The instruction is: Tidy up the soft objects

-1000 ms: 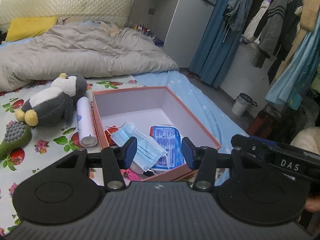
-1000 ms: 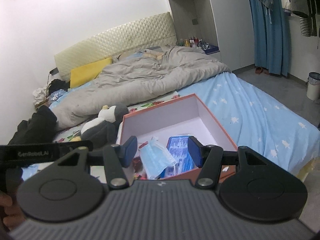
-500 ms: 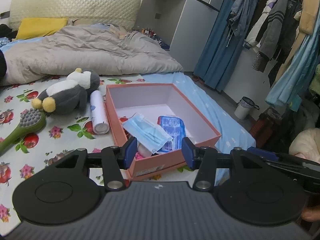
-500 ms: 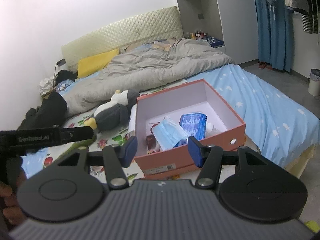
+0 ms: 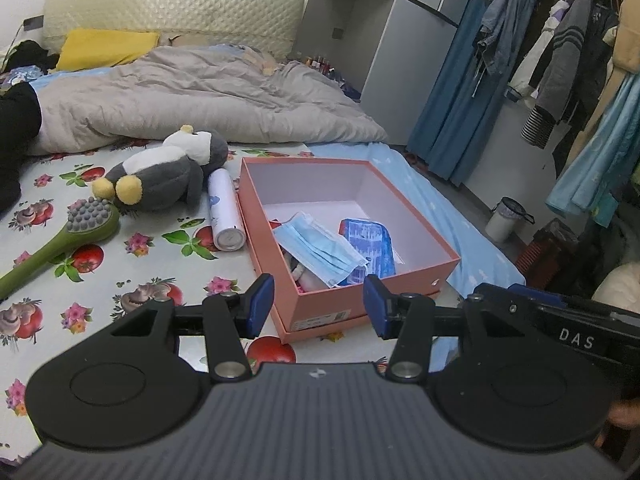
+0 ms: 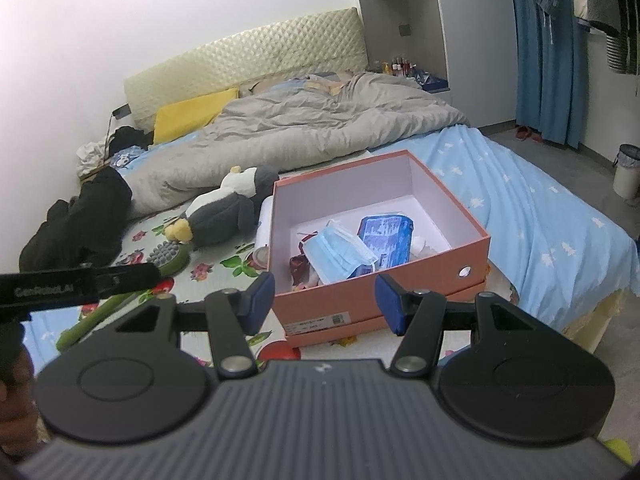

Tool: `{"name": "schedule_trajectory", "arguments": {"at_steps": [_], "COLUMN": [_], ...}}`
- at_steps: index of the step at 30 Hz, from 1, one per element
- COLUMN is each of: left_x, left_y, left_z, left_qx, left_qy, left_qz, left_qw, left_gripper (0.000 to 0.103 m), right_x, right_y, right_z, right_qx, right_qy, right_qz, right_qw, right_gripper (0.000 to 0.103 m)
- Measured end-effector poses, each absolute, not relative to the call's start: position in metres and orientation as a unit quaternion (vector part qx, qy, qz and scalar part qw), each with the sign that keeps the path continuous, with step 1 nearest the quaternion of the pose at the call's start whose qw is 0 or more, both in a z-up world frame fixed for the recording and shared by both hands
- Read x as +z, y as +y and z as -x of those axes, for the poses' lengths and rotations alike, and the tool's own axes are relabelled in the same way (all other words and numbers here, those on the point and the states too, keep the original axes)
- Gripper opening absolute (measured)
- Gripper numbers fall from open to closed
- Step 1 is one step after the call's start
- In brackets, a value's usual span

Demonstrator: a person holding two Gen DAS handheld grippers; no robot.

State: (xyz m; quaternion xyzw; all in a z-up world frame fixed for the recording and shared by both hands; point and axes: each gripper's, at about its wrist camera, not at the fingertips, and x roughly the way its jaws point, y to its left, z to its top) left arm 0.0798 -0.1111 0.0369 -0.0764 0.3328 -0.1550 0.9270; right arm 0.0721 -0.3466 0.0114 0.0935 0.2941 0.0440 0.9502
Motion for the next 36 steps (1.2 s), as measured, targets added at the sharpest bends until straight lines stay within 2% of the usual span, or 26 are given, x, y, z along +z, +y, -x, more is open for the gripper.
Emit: {"name": "schedule_trajectory", "arguments": {"at_steps": [2,3,5,6,8,9,16,18,36], "left_x": [0.037,0.038,0.038,0.039,0.040,0.040,0.041,0.039,0.030], "left_y": [-0.110,-0.110,-0.109,-0.109,-0.107,-0.106,-0.107,-0.108,-0.118], "left_z": [-0.081,-0.082,-0.083,-0.084,-0.085,-0.086,-0.095,-0.097,-0.104], "left_qx": [-0.154,-0.153,-0.146,-0.143,-0.139,-0.140,-0.126,-0.127,-0.136], "left_qy": [0.333,0.333,0.330,0.327,0.322,0.320,0.327,0.333,0.352], "left_qz": [0.076,0.076,0.077,0.075,0.080,0.086,0.065,0.064,0.053], "left_qw": [0.927,0.927,0.929,0.931,0.933,0.933,0.934,0.932,0.924], "left_gripper": [0.055,0.057,0.078,0.084,0.099,0.100,0.103,0.103,0.103], "right_x": [0.012,0.012,0.013,0.013,0.013,0.013,0.011,0.011,0.013], "right_y": [-0.348,-0.349,-0.350,-0.351,-0.354,-0.354,-0.358,-0.358,-0.354], "right_z": [-0.074,-0.074,-0.075,-0.076,-0.078,-0.079,-0.082,-0.082,-0.082], "right_qx": [0.038,0.034,0.028,0.025,0.027,0.025,0.014,0.013,0.012], "right_qy": [0.295,0.294,0.290,0.288,0.290,0.293,0.295,0.294,0.288], "right_qz": [-0.091,-0.088,-0.080,-0.079,-0.083,-0.084,-0.085,-0.083,-0.073], "right_qw": [0.950,0.951,0.953,0.954,0.953,0.952,0.952,0.952,0.955], "right_gripper": [0.060,0.066,0.080,0.088,0.089,0.089,0.091,0.103,0.103]}}
